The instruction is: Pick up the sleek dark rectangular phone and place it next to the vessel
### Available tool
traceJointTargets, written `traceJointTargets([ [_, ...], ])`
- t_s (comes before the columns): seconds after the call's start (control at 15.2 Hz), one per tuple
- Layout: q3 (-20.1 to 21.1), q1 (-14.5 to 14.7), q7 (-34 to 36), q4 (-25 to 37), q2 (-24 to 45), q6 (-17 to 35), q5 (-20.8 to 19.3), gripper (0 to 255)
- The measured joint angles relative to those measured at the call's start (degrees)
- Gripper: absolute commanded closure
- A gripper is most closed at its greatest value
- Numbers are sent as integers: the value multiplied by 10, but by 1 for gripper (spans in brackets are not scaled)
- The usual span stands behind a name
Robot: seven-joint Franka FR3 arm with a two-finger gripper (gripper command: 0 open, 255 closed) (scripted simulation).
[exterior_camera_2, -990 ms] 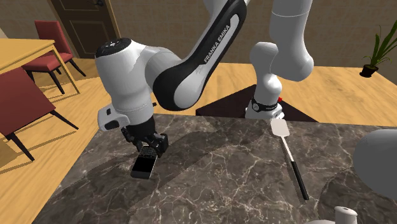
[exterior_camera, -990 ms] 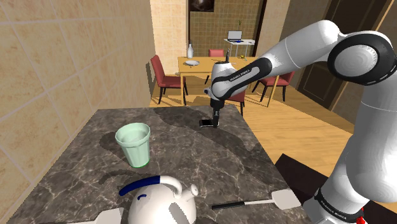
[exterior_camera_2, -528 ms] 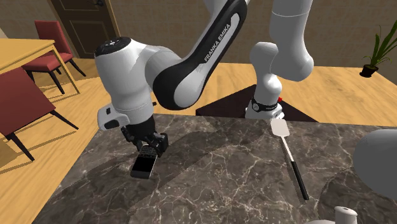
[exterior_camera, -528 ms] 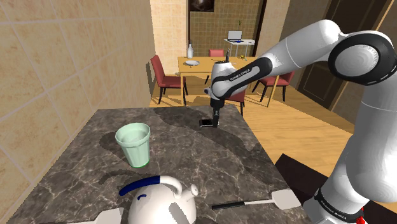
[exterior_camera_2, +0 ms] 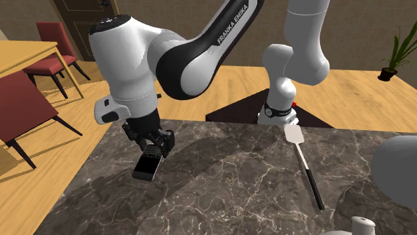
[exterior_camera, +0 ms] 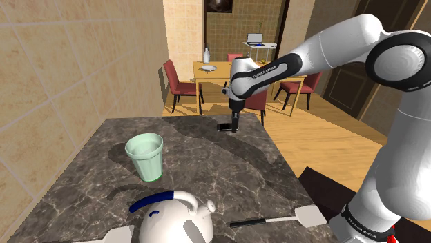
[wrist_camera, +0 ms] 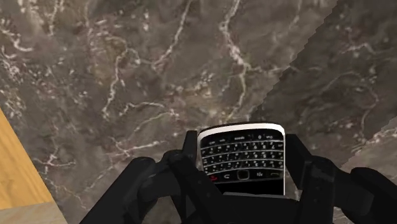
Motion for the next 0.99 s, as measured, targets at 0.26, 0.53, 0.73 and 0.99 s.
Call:
traceJointTargets([
  [0.26,-1,0,2,15,-14,-29,-3,255],
  [0.53,-1,1,4,31,-26,-56,-5,255],
  [0.73,-1,1,5,47,-31,-77,-6,255],
  [0.99,-1,1,6,68,-40,-108,-7,255],
])
